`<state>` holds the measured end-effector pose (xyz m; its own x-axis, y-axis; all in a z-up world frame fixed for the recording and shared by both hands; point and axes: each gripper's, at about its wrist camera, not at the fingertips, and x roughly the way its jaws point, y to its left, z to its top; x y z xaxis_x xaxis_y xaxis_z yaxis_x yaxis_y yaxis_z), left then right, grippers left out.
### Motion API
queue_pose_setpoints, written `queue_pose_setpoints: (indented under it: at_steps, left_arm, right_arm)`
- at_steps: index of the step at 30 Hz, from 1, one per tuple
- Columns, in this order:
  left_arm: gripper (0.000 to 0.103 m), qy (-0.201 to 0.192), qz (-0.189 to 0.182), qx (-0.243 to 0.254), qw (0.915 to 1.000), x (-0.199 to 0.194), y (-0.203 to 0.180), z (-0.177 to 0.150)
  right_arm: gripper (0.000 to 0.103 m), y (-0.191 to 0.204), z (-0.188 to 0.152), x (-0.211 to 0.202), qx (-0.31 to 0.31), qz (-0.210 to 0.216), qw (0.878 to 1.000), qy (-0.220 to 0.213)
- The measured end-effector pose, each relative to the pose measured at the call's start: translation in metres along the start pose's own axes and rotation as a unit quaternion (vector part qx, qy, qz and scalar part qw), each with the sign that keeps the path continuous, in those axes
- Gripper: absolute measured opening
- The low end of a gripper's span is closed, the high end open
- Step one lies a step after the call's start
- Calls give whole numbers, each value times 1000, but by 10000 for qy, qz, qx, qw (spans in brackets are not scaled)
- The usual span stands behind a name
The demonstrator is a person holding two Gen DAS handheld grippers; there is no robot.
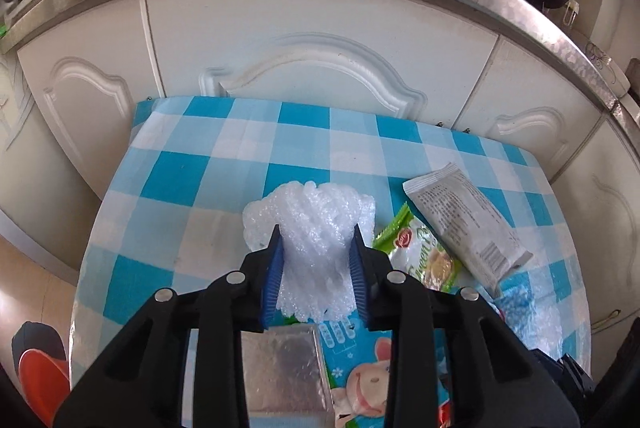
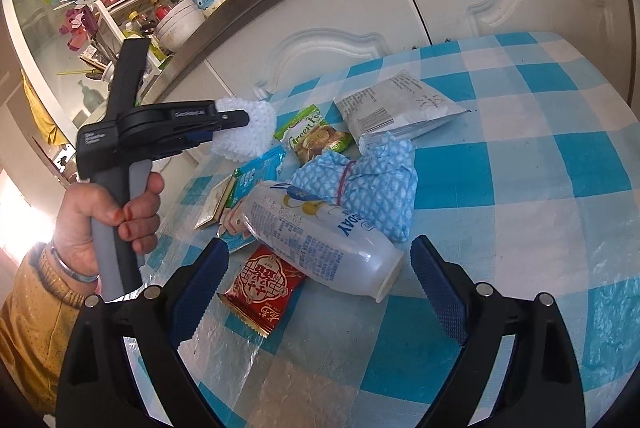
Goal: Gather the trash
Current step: 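Lift the foam net with the left gripper while the right grasps the white bottle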
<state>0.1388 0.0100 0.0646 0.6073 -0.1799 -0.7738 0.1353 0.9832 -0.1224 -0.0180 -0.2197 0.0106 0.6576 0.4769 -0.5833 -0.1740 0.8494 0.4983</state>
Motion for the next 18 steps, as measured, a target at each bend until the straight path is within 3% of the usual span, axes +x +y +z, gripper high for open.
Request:
queue_pose_setpoints:
  at_steps: [8, 18]
  left_arm:
    - [32, -74, -369, -176, 9991, -53, 19, -42]
    - [32, 244, -841, -186, 9960, -90, 28, -104]
  right_arm:
    - [91, 7, -3, -2, -179, -74, 9998, -9]
    - [91, 19, -5, -5, -513, -399, 9979, -66]
